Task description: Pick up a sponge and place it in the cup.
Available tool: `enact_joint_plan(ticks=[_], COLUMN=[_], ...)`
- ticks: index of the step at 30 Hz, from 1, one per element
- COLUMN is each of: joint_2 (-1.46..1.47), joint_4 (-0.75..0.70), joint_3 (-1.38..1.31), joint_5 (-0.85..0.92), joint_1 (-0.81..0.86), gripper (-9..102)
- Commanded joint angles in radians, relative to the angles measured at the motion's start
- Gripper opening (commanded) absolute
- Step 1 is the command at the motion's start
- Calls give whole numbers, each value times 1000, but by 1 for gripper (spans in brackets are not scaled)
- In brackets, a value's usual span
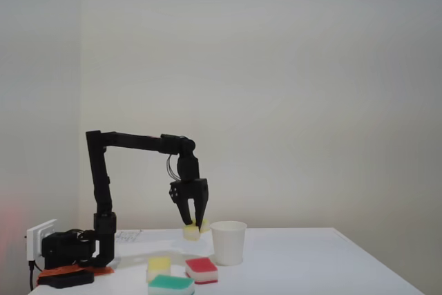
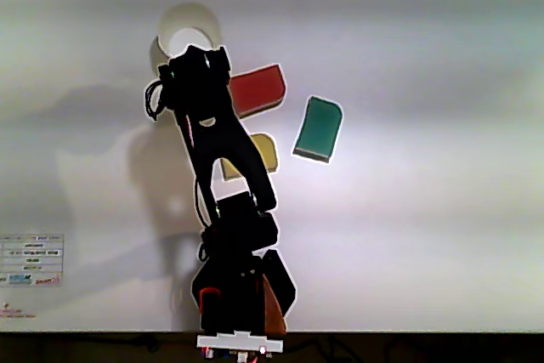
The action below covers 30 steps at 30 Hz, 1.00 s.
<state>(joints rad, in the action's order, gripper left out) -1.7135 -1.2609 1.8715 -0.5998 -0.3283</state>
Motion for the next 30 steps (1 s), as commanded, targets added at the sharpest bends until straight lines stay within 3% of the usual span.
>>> enact_joint_plan(ticks=[1, 14, 30], joint_2=[-89, -284, -146], joint_4=[-32, -149, -218], joint_3=[-26, -17, -311], joint_5=[14, 175, 276], joint_1=[-2, 49, 63], gripper=[0, 0, 0])
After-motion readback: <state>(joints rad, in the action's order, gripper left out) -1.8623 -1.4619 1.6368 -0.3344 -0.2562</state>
